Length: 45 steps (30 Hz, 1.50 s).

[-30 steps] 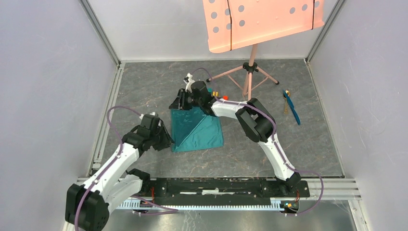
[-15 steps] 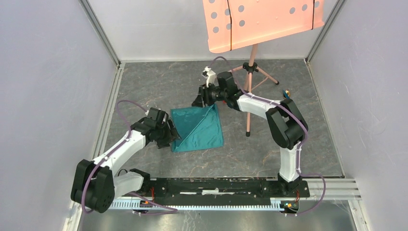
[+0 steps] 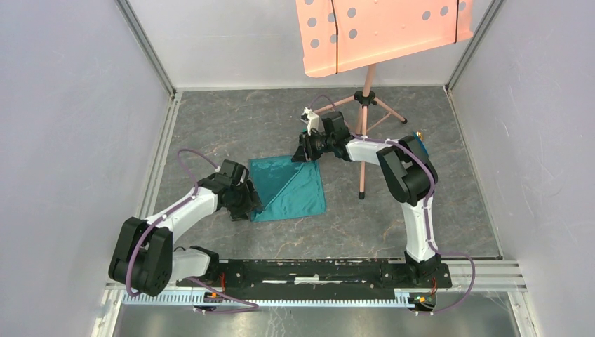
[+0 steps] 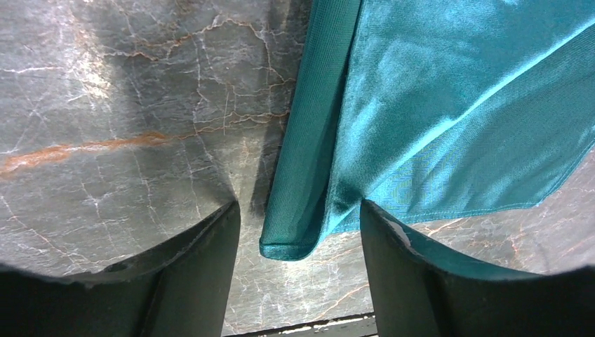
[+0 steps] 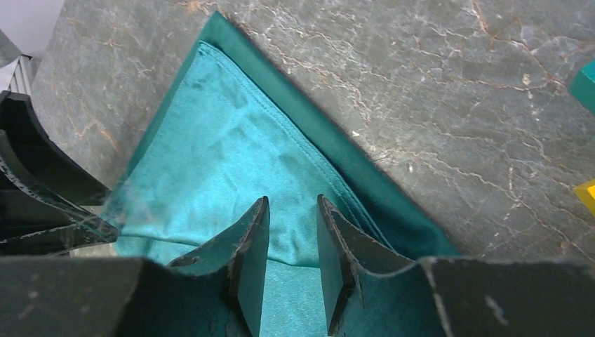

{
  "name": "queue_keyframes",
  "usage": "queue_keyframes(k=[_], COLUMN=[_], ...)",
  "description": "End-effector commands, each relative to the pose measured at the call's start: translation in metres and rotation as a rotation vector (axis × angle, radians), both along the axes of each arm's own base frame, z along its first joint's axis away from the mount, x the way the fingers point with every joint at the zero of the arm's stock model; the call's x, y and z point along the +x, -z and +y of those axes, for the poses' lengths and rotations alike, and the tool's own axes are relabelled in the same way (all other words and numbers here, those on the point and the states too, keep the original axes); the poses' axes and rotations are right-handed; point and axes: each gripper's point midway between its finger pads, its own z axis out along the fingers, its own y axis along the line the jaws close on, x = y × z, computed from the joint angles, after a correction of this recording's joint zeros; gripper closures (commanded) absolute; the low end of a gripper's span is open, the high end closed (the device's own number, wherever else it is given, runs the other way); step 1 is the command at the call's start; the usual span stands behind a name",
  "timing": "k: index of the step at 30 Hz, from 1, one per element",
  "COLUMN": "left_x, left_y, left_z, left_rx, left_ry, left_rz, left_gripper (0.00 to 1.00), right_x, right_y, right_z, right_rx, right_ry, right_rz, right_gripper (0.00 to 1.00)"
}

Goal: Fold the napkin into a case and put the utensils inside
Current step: Smooth out the upper triangle-folded napkin at the center of the board.

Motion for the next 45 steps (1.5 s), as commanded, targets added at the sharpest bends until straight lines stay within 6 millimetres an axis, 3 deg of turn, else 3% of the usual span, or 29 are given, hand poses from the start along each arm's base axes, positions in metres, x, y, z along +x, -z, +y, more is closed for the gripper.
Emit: queue_keyframes(k=[1,10,20,26,29,33,36,39,43,45], left_x=[-0.003,-0.008,-0.004,-0.001,-0.001,0.000,0.002,0.001,0.001,0.001], left_y=[0.004,0.004,0.005,0.007,0.008,0.002,-0.001,0.001,0.005,0.005], left_z=[0.003,0.006,0.016,0.015,0.014,0.011,0.010,0.009,0.009,0.009], left_rx=[0.015,0.015,0.060,0.065,0.057,0.039,0.036,0.031,0.032,0.035], left_ry=[0.021,0.011,-0.024,-0.023,-0.017,-0.012,-0.011,-0.010,-0.010,-0.008], left_rz=[-0.013,-0.024,-0.050,-0.053,-0.048,-0.063,-0.070,-0.068,-0.061,-0.062], left_gripper=[0.32,0.48,0.64,0.69,0.70,0.66,0.64,0.63,0.63,0.63], right_x=[0.021,0.032,0.051,0.061,0.067,0.072,0.061,0.035,-0.005,-0.011], right_y=[-0.009,-0.002,0.027,0.037,0.029,-0.006,-0.033,-0.049,-0.033,-0.023], right_z=[0.000,-0.011,-0.038,-0.049,-0.046,-0.040,-0.037,-0.033,-0.023,-0.022], right_rx=[0.031,0.023,-0.100,-0.167,-0.179,-0.170,-0.153,-0.105,0.015,0.040], right_ry=[0.004,0.062,0.196,0.245,0.229,0.205,0.194,0.170,0.102,0.094], right_rz=[-0.048,-0.045,-0.057,-0.093,-0.117,-0.153,-0.170,-0.173,-0.061,-0.035], right_gripper=[0.64,0.70,0.74,0.76,0.76,0.71,0.66,0.62,0.64,0.67])
